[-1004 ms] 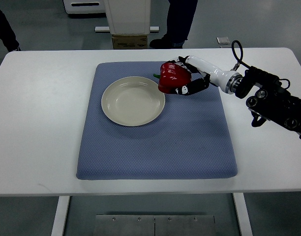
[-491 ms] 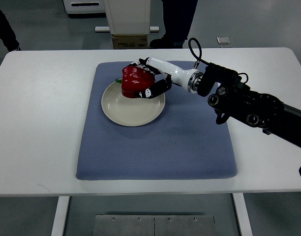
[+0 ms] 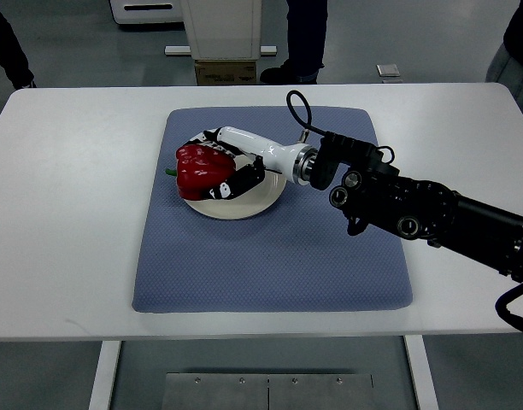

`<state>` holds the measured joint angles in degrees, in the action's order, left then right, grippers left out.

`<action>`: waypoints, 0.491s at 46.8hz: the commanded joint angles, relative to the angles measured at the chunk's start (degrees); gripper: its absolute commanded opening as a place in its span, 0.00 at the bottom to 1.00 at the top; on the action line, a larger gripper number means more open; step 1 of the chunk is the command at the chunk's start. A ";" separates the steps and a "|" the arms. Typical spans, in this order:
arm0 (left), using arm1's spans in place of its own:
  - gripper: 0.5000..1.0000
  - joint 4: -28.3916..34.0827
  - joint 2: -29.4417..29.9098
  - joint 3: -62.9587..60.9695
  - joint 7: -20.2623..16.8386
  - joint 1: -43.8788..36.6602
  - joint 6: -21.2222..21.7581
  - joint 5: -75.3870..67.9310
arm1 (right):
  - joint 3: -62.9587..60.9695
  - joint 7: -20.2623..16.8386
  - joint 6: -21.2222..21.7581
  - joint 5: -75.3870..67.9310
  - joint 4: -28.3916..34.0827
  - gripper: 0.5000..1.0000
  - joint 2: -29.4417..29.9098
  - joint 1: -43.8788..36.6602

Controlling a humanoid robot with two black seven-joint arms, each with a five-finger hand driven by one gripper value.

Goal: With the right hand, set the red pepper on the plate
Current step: 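Lower the pepper onto the cream plate with the right hand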

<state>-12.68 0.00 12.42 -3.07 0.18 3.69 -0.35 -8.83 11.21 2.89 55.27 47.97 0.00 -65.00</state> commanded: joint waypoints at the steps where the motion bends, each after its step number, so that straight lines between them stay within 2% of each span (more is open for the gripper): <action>1: 1.00 0.03 0.00 -0.03 0.00 -0.01 0.00 0.00 | 0.39 -0.57 -0.17 0.01 -0.07 0.00 0.00 0.40; 23: 1.00 0.03 0.00 0.06 0.00 -0.01 0.00 0.00 | -0.04 -7.60 -1.92 -0.08 -2.36 0.00 0.00 1.54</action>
<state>-12.67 0.00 12.43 -3.07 0.17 3.69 -0.35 -8.80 4.30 1.27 55.28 45.61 0.00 -63.57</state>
